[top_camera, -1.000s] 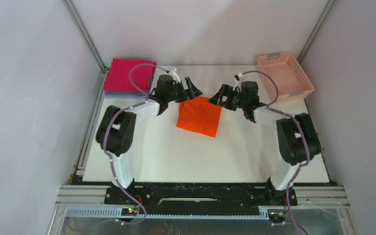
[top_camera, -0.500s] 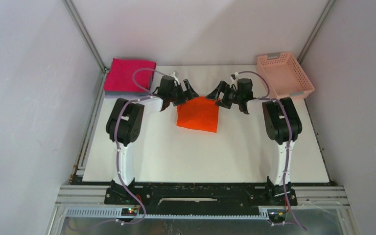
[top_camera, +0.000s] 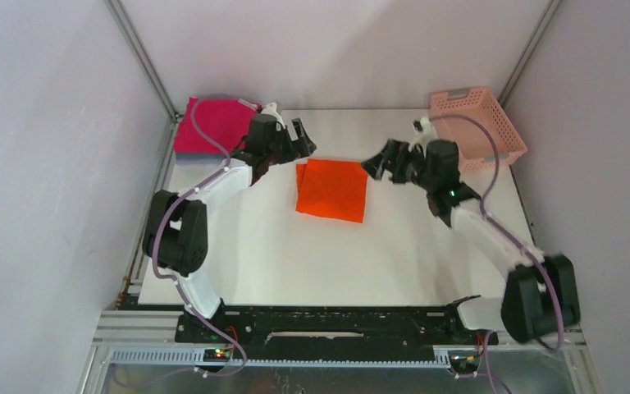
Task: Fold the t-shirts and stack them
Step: Pick up the T-shirt from the center of the board.
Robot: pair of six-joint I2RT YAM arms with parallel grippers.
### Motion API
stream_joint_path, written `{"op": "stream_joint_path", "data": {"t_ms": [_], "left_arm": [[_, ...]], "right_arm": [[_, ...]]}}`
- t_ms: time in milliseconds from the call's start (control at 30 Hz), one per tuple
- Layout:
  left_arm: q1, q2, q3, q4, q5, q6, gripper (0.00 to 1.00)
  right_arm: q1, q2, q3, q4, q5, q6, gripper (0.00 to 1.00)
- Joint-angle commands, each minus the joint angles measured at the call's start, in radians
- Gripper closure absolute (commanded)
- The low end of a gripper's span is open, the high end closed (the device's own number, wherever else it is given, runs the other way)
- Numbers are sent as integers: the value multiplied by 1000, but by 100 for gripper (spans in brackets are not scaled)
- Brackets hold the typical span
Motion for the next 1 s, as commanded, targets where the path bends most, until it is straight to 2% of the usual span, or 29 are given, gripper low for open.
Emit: {"op": "stream_joint_path", "data": {"t_ms": [0,133,267,533,667,767,833,900,933,967], "left_arm": [[6,51,-33,-143,-39,71,0],[6,134,26,-179,-20,72,0],[4,224,70,-184,6,62,0],[-52,281,92,-190,37,68,7],[-88,306,123,-231,-12,78,16],[-116,328,154,-257,-70,87,32],[-135,344,185,-290,-113,95,49],[-150,361,225,-321,-169,111,70],[-156,365,242,-333,-190,119,87],[-162,365,259,-347,-222,128,98]], "right_arm": [[12,-213,-252,-84,149,-15,1],[28,-429,-375,-207,263,-14,0],[29,-658,-430,-338,364,-13,1],[27,-737,-442,-402,439,-11,0],[26,-736,-442,-405,440,-11,0],[25,-735,-443,-406,441,-12,0],[25,-739,-443,-408,441,-13,0],[23,-746,-445,-413,446,-14,0],[23,-751,-446,-416,450,-14,1],[22,-757,-446,-419,457,-14,0]]}}
